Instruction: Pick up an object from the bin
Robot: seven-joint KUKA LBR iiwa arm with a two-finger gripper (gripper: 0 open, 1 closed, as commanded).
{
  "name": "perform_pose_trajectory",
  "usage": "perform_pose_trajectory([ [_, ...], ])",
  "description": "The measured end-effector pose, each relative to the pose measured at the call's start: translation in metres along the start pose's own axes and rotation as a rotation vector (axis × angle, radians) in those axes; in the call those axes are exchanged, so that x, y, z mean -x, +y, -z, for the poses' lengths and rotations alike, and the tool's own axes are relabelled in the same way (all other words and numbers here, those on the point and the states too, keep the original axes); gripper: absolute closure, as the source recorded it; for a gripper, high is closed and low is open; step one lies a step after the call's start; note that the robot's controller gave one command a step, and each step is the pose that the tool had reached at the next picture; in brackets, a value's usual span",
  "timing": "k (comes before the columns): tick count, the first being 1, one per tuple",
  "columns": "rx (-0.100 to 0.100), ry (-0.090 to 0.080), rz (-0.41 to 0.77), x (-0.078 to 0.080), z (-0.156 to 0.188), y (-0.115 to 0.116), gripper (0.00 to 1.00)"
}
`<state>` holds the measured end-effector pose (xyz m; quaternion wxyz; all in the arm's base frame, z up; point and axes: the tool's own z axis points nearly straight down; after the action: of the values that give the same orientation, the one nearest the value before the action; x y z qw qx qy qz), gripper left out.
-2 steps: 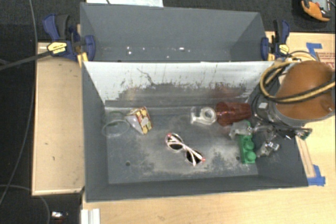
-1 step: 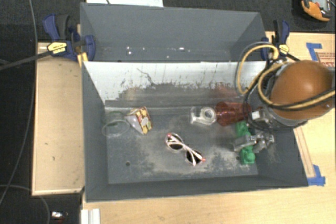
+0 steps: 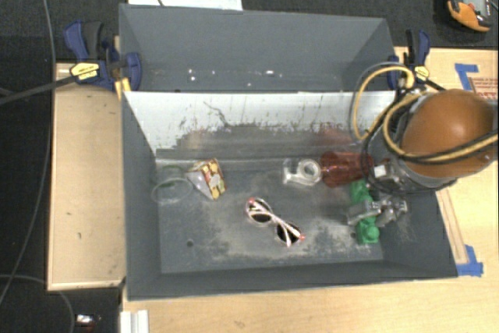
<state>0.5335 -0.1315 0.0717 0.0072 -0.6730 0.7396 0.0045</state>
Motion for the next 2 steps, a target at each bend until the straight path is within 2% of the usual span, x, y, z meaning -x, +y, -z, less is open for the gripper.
perform_pose_trajectory([
  [2, -0.004, 0.002, -0.005, -0.001, 0.025, 0.000, 1.00],
])
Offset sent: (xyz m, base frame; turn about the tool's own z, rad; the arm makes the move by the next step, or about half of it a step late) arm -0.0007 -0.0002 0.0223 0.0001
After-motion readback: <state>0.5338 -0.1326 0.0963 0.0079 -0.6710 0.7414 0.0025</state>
